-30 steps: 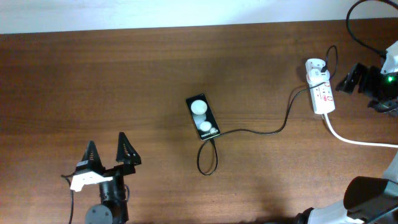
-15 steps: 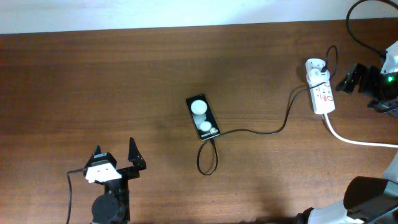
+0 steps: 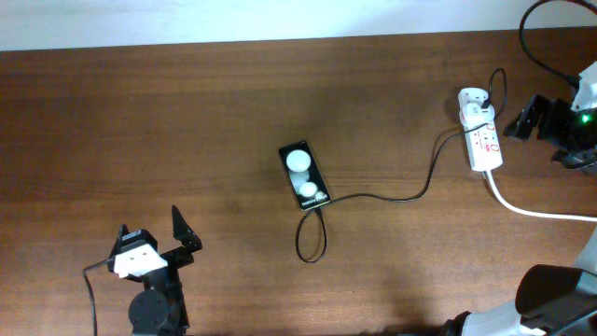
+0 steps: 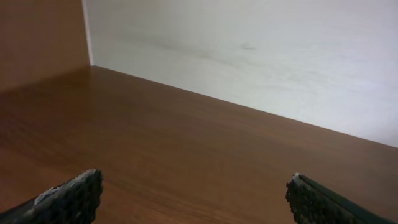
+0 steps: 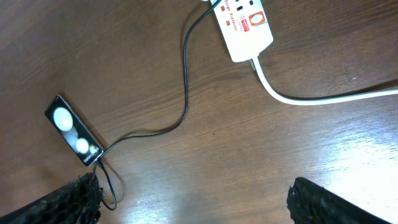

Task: Plug charger to phone and switch on socket

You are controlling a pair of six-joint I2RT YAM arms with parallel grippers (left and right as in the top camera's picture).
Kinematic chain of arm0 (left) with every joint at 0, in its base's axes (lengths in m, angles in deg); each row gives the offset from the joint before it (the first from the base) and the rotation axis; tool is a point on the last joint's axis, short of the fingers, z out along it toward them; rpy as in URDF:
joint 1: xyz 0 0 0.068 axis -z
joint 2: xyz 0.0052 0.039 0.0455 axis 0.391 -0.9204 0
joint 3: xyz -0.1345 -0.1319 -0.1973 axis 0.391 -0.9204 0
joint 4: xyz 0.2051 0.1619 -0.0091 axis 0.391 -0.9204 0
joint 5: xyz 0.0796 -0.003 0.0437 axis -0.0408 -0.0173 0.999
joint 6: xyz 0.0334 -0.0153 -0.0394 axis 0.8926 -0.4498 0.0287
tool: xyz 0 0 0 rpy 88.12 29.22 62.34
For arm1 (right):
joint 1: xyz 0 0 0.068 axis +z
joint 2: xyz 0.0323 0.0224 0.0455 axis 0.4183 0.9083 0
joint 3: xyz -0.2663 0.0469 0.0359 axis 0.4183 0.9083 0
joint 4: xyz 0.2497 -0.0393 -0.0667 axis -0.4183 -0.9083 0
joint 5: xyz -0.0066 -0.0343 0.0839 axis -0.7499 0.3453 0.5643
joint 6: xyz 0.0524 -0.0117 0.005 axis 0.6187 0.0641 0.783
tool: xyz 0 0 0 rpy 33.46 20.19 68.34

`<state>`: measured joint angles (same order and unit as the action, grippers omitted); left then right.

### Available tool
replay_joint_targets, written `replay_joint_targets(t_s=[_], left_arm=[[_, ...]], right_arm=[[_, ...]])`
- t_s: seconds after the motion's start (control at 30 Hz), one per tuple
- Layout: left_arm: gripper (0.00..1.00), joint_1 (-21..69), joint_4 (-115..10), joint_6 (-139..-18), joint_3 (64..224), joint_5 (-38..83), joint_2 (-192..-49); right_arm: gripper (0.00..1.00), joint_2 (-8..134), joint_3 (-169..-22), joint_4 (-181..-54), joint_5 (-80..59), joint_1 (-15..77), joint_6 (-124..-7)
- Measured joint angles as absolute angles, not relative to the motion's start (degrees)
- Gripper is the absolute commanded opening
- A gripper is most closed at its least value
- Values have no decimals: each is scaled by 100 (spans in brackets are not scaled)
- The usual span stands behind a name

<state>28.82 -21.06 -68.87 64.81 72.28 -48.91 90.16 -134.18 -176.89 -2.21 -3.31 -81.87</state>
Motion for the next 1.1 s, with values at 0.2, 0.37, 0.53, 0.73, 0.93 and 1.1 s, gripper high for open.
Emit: replay_joint_targets(t_s=[0.2,0.37,0.53,0.73,0.93,1.1], left_arm=[[99,2641,-2106,-6887,6481,7210,-4891],[99,2425,-2169,-6495,6486,6515,-4891],[99,2056,-2287,-5497,6486,5088,-4891],[99,2056,-2285,-5490,6486,4966,-4891],[99,2056,-2285,-5492,6486,4964,-4891],[99,2056,-2285,-5490,6486,4964,-4891]], right_arm=[[99,9016,-13416,-17692,-221,-331,-8187],[99,9016,-13418,-17692,-221,-331,-8187],[99,9016,-13418,-17689,-221,-331,-8187],[99,9016,-13418,-17689,-221,-331,-8187],[99,9016,-13418,-17692,-219,-331,-8187],[99,9016,-13418,-17689,-219,-331,-8187]])
